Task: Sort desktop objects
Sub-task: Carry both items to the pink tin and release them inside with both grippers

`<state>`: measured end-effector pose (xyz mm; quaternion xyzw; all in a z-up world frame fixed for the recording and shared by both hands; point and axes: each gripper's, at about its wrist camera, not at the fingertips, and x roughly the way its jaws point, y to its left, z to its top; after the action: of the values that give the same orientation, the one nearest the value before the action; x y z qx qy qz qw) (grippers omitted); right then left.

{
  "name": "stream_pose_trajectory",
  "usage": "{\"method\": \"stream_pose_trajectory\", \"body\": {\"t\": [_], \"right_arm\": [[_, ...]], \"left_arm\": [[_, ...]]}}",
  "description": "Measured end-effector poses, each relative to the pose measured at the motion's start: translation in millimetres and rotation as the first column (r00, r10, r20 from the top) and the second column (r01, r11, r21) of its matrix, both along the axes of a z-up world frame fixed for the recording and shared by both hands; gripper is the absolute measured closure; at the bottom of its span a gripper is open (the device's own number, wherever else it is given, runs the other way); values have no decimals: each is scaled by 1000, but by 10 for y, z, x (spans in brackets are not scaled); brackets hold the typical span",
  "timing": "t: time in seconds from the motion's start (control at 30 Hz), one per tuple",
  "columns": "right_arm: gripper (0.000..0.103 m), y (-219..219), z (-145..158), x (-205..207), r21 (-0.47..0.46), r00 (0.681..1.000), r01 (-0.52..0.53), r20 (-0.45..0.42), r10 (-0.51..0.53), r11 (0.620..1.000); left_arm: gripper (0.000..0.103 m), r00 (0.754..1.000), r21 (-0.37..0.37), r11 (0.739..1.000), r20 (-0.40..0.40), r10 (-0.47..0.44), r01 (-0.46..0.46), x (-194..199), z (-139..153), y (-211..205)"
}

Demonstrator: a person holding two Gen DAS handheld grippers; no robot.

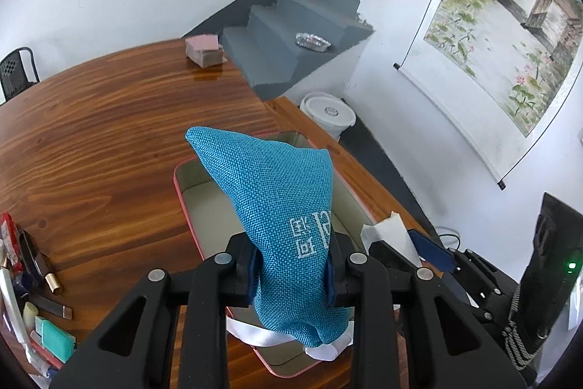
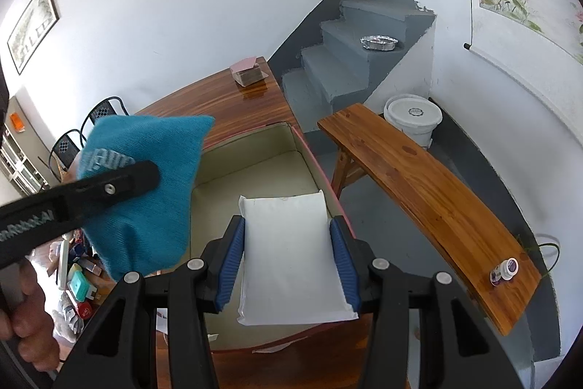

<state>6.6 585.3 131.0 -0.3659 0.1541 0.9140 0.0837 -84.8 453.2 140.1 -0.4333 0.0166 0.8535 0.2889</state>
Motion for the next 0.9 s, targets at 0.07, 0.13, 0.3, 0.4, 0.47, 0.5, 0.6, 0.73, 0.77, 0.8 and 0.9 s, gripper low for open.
{"method": "stream_pose_trajectory", "body": {"t": [0.07, 0.13, 0.3, 0.4, 0.47, 0.5, 0.6, 0.73, 0.77, 0.8, 0.9], "right_arm": [[50, -5, -16, -11, -2, 1000, -7, 3, 7, 1000], [50, -19, -31, -26, -1, 1000, -14, 6, 14, 1000], [48, -36, -67, -63, -16, 1000, -21, 17, 22, 1000], [46, -40, -64, -58, -20, 1000, -19, 16, 19, 1000], [46, -46, -57, -58, -20, 1000, -17, 15, 17, 1000], [45, -51, -52, -60, -20, 1000, -16, 14, 16, 1000], [44, -71, -53, -52, -17, 1000, -11, 17, 11, 1000], [43, -103, -55, -34, -16, 1000, -6, 24, 7, 1000], [43, -119, -51, -33, -15, 1000, -6, 25, 7, 1000], [42, -133, -47, -28, -14, 1000, -7, 26, 7, 1000], [42, -180, -29, -13, -9, 1000, -12, 26, 12, 1000]], "left_arm": [[69, 1000, -15, 1000, 16, 2, -2, -22, -64, 12], [65, 999, -24, 1000, 38, 1, 0, -41, -119, 22], [50, 999, -21, 1000, 32, 18, -18, -21, -125, -25], [50, 999, -24, 999, 30, 29, -28, -27, -116, -60], [50, 998, -22, 999, 39, 38, -38, -29, -123, -99], [50, 998, -22, 999, 42, 40, -39, -36, -132, -118], [50, 998, -26, 999, 54, 45, -44, -12, -158, -170], [50, 996, -30, 998, 68, 55, -53, 39, -186, -240], [50, 996, -29, 998, 73, 58, -56, 56, -191, -271], [50, 995, -29, 998, 75, 60, -58, 66, -194, -284], [50, 994, -30, 997, 79, 72, -70, 103, -197, -359]]}}
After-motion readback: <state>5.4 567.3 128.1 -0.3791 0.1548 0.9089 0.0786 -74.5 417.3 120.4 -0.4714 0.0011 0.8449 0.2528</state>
